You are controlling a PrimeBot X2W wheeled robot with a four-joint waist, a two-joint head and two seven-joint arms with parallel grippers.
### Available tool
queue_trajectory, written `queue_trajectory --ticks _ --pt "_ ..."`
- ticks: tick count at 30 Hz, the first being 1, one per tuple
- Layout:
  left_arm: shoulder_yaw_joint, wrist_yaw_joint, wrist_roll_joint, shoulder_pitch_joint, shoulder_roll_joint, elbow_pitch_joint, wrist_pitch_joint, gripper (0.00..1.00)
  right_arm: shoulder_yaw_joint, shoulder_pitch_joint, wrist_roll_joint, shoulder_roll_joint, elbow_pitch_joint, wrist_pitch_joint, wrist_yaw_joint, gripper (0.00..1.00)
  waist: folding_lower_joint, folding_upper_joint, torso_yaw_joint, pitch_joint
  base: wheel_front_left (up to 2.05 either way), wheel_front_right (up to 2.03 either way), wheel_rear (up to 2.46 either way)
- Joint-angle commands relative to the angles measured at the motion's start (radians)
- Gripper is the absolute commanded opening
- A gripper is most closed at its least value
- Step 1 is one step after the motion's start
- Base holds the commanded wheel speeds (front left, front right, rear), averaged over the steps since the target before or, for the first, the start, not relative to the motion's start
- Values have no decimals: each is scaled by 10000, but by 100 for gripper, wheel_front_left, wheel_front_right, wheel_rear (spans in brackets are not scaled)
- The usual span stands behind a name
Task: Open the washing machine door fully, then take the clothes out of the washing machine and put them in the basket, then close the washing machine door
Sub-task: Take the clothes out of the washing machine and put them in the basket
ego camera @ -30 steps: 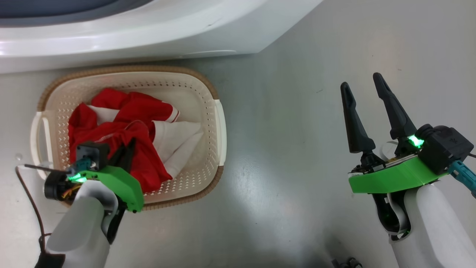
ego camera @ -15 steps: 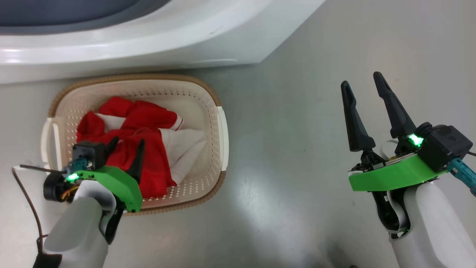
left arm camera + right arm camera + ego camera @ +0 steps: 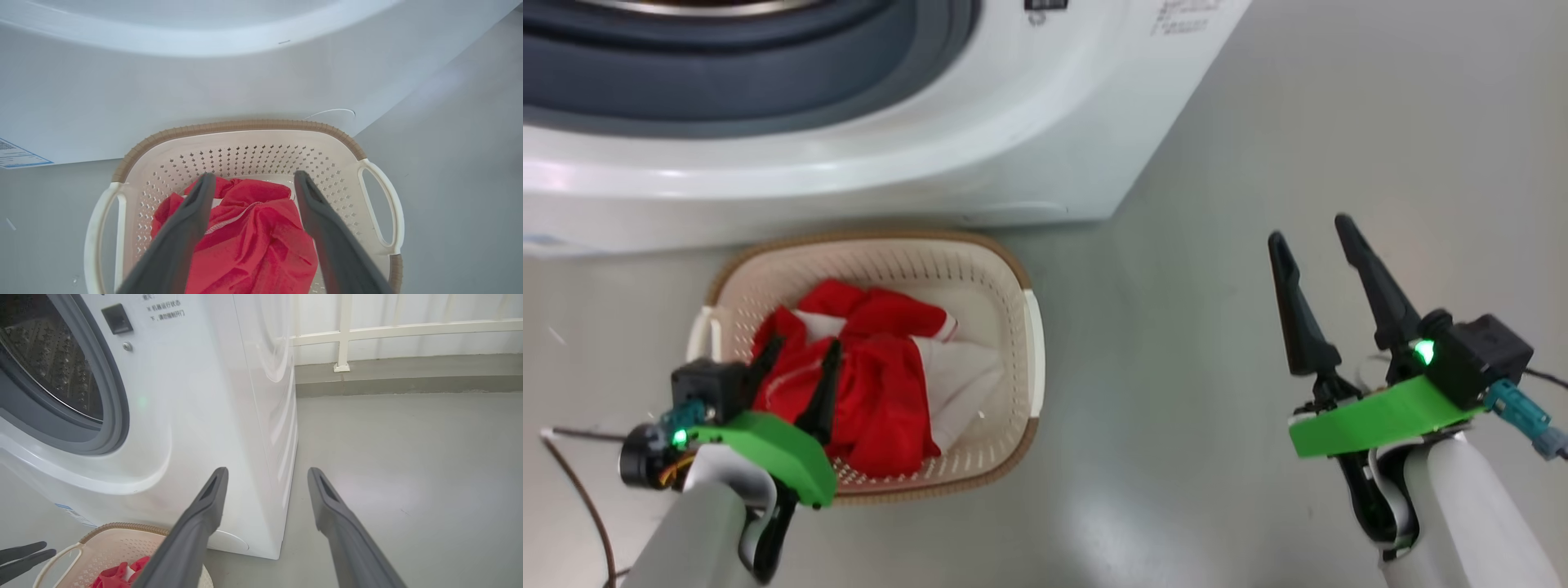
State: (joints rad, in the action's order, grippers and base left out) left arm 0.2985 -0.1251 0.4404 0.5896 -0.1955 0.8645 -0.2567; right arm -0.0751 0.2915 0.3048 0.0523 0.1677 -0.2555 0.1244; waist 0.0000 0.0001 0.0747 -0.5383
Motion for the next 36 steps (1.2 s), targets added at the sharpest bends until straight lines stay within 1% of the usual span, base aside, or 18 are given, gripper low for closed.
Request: queue_trajectory --ticks 1,9,18,19,25,30,36 --pt "-383 -56 -121 -354 -277 -251 -51 100 -151 -271 -128 -20 -166 -63 63 100 0 -1 -182 729 0 0 0" --pt "-1557 -56 -1048 -1471 -41 -1570 -51 100 -84 -940 -55 119 23 -63 63 100 0 -1 -326 2002 0 0 0" --pt "-2485 -56 -1844 -2602 200 -3104 -51 100 -49 -1577 67 340 60 -63 63 100 0 -1 -336 3023 0 0 0" --pt "-2658 -56 -1956 -2825 253 -3458 -51 100 -13 -1706 83 387 50 -63 63 100 0 -1 -334 3214 0 0 0" --pt "-3184 -56 -2220 -3493 383 -4472 -51 100 119 -2079 161 420 7 -63 63 100 0 -1 -309 3688 0 0 0" --pt "-3460 -56 -2396 -4000 349 -5281 -51 100 196 -2263 210 415 -25 -63 63 100 0 -1 -222 3948 0 0 0" --pt "-3834 -56 -2602 -4584 448 -6128 -51 100 269 -2546 252 472 -50 -63 63 100 0 -1 -182 4247 0 0 0"
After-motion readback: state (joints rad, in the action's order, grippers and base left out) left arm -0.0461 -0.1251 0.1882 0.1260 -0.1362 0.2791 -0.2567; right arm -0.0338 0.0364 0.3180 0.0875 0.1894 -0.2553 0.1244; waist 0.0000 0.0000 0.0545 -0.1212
